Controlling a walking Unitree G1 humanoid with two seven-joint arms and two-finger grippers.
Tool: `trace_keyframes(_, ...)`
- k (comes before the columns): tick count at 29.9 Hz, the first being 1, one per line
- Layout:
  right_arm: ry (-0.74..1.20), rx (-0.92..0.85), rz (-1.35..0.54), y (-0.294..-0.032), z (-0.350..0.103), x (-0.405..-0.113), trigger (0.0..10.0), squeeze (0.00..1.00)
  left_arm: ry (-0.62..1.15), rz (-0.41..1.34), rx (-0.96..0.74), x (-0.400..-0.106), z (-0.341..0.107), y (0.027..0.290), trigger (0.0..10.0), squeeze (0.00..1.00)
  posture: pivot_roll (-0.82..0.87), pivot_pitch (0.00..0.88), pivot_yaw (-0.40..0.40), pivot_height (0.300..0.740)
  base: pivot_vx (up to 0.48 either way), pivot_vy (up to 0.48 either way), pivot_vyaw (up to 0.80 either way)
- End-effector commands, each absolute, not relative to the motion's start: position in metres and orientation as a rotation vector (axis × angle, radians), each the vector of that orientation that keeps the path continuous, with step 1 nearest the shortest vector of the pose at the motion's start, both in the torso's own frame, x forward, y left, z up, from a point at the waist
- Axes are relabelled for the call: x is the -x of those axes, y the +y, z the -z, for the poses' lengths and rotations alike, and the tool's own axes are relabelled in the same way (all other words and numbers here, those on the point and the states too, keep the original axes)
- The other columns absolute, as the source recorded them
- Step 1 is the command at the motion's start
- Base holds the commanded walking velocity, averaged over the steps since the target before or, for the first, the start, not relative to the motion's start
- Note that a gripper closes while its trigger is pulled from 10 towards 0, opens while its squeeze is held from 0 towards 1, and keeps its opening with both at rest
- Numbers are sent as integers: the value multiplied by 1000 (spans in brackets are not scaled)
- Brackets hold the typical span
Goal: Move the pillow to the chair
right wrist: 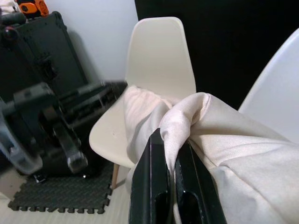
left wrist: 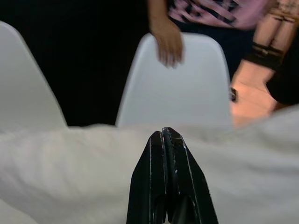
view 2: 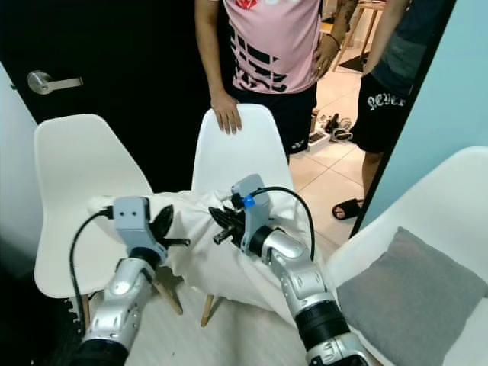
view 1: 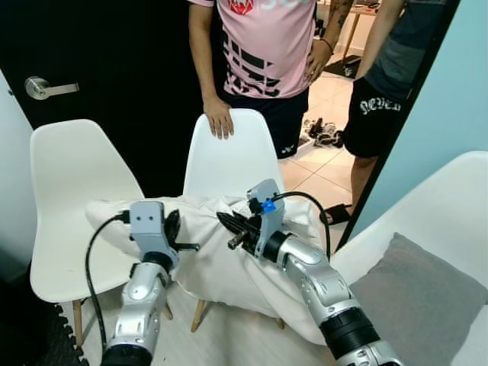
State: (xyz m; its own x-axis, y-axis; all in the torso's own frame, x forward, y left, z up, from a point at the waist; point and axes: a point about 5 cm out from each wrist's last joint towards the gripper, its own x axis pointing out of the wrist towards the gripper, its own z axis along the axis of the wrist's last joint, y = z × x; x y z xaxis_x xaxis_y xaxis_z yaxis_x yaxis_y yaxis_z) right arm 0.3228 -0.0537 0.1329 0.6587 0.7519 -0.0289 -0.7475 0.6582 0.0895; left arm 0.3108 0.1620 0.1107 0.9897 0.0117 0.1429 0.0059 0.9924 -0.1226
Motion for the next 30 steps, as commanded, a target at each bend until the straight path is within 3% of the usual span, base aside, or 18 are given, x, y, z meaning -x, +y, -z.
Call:
trace_keyframes(1, 7, -97, -857, -52, -147, -326, 10000, 0, -149, 7, 127, -312, -115, 160, 10000, 0, 128, 0, 5, 740, 428, 0, 0)
trace_keyframes(19, -64, -188, -930, -43, -162, -322, 10000, 0, -150, 23, 102, -313, -121, 147, 10000, 0, 133, 0, 9, 740, 414, 0, 0)
trace_keyframes(30, 42, -195, -1138, -25, -153, -303, 10000, 0, -174, -10, 45, -313, -126, 149, 10000, 0, 136, 0, 3, 725, 0, 0, 0)
